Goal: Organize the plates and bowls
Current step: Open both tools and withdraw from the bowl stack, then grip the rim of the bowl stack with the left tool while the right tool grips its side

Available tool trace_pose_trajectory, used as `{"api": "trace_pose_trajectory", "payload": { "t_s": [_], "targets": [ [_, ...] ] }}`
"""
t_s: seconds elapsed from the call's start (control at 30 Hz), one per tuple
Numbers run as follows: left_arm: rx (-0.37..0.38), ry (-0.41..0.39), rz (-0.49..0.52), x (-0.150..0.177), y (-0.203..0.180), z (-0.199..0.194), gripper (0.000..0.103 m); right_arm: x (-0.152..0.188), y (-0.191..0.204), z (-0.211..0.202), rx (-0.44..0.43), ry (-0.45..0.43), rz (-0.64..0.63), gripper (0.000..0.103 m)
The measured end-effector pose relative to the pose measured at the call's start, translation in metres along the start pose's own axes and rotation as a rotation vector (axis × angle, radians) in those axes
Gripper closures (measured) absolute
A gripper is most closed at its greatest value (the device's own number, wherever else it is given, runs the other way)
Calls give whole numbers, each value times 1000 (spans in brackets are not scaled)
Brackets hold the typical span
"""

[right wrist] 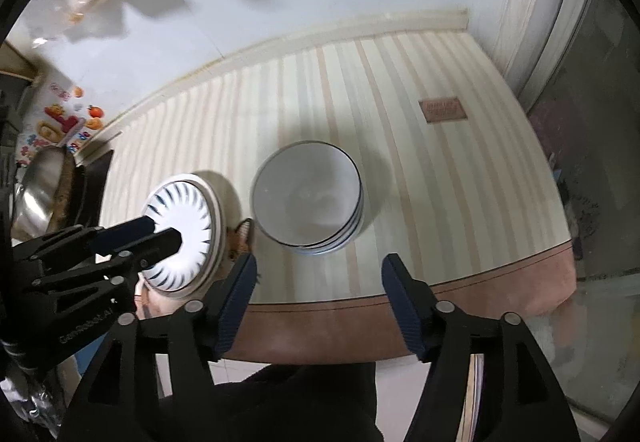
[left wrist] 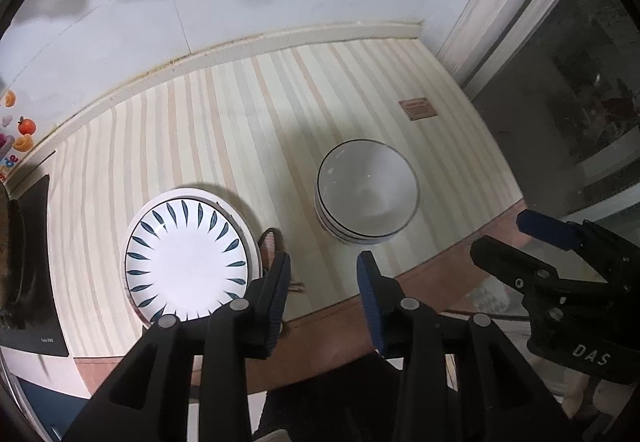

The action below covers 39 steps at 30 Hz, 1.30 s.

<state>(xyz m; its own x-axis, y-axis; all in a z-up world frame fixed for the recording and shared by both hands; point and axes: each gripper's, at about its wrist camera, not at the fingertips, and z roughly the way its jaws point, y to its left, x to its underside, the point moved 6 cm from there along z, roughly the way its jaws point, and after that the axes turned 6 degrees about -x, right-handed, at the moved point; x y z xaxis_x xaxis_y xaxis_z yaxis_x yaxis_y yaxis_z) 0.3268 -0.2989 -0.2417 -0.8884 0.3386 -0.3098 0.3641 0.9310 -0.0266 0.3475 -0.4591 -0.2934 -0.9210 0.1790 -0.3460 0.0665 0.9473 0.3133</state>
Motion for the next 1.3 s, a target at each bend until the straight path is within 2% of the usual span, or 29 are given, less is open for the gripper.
{"api": "trace_pose_trajectory", "payload": {
  "t_s": [0.07, 0.1, 0.2, 0.27, 0.57, 0.7, 0.8, 0.97, 1.13, 1.3],
  "targets": [
    [9, -18, 0, 3, 0, -12, 31, 3, 7, -16, 1, -25, -14, 23],
    [8, -29, 2, 4, -1, -17, 26, 5, 10, -24, 5, -38, -18, 21],
    [1, -55, -2, 8, 1, -31, 23, 9, 14, -40, 14, -61, -23, 16],
    [5, -66, -17, 9, 4, -39, 15, 11, 16, -50, 24, -69, -26, 13],
    [11, -116, -48, 9, 11, -65, 14, 17, 18, -77, 32, -112, -22, 6],
    [23, -119, -57, 5, 12, -65, 13, 14, 14, -83, 25, -133, -7, 5],
    [33, -106, -62, -1, 11, -58, 8, 11, 12, -82, 28, -137, -3, 4],
    [26, -68, -78, -18, 12, -25, 8, -1, -1, -64, 22, -117, 4, 4],
    [23, -2, -130, -39, 18, 27, 8, -17, -20, -21, 3, -74, 1, 4],
    [73, 104, -195, -55, 24, 89, 9, -30, -49, 44, -114, 19, 77, 4]
  ]
}}
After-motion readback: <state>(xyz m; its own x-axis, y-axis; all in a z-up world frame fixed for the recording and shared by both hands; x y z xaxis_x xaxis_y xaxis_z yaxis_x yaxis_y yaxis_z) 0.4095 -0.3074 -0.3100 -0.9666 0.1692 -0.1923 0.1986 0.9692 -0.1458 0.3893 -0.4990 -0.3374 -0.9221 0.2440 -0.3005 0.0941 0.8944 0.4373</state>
